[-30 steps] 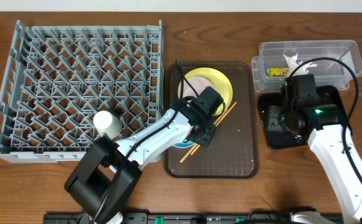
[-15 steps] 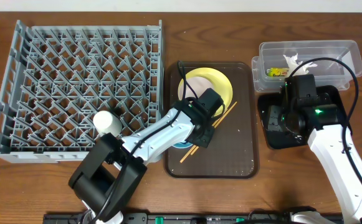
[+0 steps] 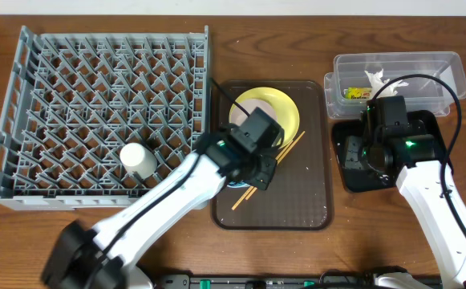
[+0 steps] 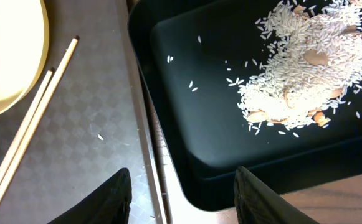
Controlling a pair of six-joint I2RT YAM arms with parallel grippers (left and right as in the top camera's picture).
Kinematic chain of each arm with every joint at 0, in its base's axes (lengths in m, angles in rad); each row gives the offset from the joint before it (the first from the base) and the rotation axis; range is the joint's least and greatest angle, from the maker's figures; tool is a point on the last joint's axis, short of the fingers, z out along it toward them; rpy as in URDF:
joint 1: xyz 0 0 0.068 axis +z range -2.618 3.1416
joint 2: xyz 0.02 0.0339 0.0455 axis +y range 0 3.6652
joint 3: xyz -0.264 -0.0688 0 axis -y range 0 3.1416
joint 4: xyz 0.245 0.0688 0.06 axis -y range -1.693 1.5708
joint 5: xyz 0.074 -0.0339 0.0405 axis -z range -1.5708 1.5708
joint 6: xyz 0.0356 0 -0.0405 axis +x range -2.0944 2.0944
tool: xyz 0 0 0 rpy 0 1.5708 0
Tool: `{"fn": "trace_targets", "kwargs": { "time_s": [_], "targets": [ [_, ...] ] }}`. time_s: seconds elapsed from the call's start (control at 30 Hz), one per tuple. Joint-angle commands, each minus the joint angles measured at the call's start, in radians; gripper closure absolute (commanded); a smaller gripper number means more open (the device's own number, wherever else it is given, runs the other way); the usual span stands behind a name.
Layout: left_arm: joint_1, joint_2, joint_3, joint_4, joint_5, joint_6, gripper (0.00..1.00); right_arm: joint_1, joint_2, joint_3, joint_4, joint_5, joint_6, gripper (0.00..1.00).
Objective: Sort waste into correct bins and load items into the dishwasher rack
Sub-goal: 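Carry the light-blue bowl to the rack's back row and set it tilted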
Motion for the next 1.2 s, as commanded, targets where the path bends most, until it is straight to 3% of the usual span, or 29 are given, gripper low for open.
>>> {"fn": "trace_targets", "kwargs": {
  "time_s": [0.0,0.17,0.43,0.53,0.7,0.8,0.9,1.07,1.17],
  "targets": [
    [0.048,-0.081,0.031,0.005,0.017,0.0,0.94,-0.005,-0.014,0.019,-0.002,0.014,0.003,0.49],
    [0.217,-0.143,0.089,0.003,0.048,0.048,0.94,-0.005,-0.014,0.019,-0.001,0.014,0.003,0.49],
    [0.472,-0.092,0.251,0.012,0.141,0.117,0.94,-0.005,-0.014,0.019,-0.002,0.013,0.003,0.49],
    [0.564,-0.049,0.3,0.054,0.32,0.157,0.94,-0.005,-0.013,0.019,-0.001,0.014,0.003,0.49],
    [0.71,0.057,0.323,0.259,0.777,0.159,0.94,-0.005,-0.014,0.019,-0.001,0.014,0.003,0.49],
    [0.777,0.144,0.323,0.445,0.985,0.061,0.94,-0.005,-0.013,0.019,-0.001,0.014,0.002,0.49],
    [0.835,0.248,0.323,0.668,1.083,-0.142,0.94,-0.005,-0.013,0.019,-0.001,0.014,0.002,0.49],
    [0.895,0.41,0.323,1.038,1.166,-0.462,0.94,-0.005,-0.013,0.019,-0.001,0.014,-0.002,0.49],
    [0.912,0.485,0.323,1.146,1.167,-0.57,0.94,-0.005,-0.013,0.019,0.001,0.014,-0.002,0.49]
  ]
}}
